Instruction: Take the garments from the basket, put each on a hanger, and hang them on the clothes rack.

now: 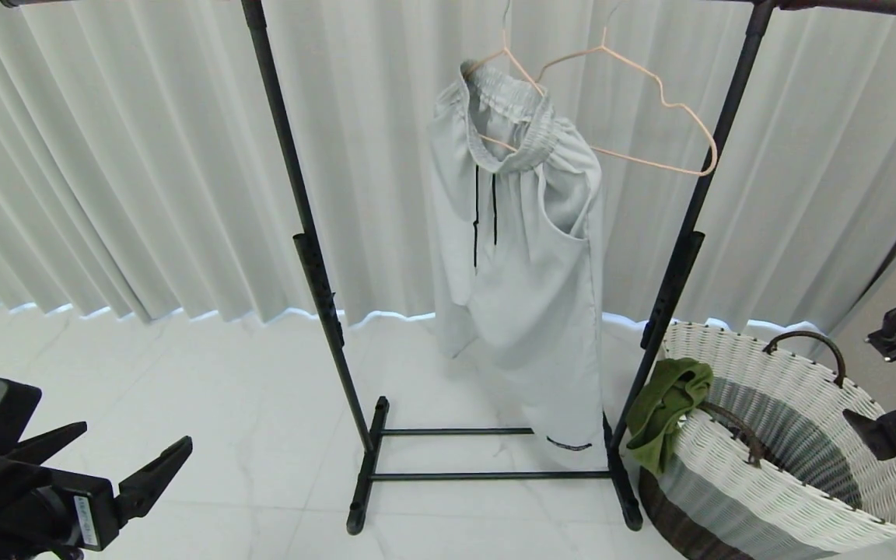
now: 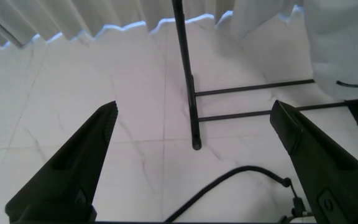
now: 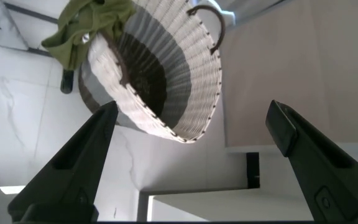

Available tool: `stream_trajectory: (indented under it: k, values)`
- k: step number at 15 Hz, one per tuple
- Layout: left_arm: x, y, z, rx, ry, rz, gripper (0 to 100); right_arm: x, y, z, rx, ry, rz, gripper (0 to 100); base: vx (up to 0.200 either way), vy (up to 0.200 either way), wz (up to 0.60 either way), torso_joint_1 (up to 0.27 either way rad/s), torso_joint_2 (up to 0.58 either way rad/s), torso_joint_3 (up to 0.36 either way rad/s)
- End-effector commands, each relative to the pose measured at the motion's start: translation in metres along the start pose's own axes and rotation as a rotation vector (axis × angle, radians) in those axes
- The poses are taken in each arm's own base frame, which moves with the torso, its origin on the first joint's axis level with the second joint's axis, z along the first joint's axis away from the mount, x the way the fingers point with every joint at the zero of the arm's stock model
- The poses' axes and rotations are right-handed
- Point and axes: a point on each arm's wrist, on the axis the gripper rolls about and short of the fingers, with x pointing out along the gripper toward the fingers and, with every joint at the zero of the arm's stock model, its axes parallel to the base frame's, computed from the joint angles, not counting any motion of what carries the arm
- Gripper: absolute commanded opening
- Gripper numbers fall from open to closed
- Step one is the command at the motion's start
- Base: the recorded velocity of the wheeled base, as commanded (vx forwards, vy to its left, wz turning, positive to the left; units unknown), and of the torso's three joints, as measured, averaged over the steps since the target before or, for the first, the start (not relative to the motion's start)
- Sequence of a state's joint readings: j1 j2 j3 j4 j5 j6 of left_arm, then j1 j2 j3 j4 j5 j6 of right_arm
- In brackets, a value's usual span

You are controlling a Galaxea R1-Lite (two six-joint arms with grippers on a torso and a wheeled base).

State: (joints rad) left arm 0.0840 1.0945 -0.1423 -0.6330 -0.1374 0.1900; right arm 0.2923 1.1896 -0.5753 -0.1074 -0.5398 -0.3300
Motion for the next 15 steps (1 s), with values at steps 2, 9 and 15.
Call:
stream_trajectory:
  k: [2,9,15]
  values:
    - [0.003,0.001,0.001,0.006,0.004,-0.001,100,0.003,0.002,-0.001,-0.012,0.013,0.005,100,0.0,0.0,0.0,-0.163,0.47,0.305]
    - [0.003,-0.001,0.007,0.044,-0.017,-0.016,100,0.004,0.002,-0.017,-0.063,0.066,-0.021,100,0.0,0.0,0.0,-0.095,0.31,0.208]
    - [0.002,-0.004,0.008,0.054,-0.026,-0.037,100,0.005,0.002,-0.017,-0.063,0.068,-0.021,100,0.0,-0.167,0.0,0.0,0.01,0.003]
